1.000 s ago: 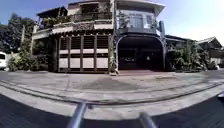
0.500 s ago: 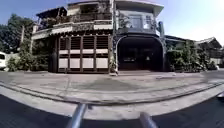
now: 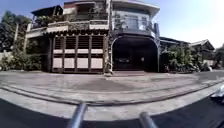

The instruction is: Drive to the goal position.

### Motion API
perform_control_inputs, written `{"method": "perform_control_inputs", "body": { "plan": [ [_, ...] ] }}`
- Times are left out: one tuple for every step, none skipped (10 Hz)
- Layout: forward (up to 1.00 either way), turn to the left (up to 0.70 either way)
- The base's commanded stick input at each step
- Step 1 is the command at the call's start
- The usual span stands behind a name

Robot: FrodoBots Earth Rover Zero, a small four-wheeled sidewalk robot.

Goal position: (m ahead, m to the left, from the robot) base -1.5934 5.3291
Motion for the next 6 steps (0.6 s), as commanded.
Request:
{"method": "perform_control_inputs", "body": {
  "plan": [
    [0.0, -0.7],
    [0.0, -0.7],
    [0.0, -0.7],
    [0.0, -0.7],
    [0.0, -0.7],
    [0.0, -0.7]
  ]
}}
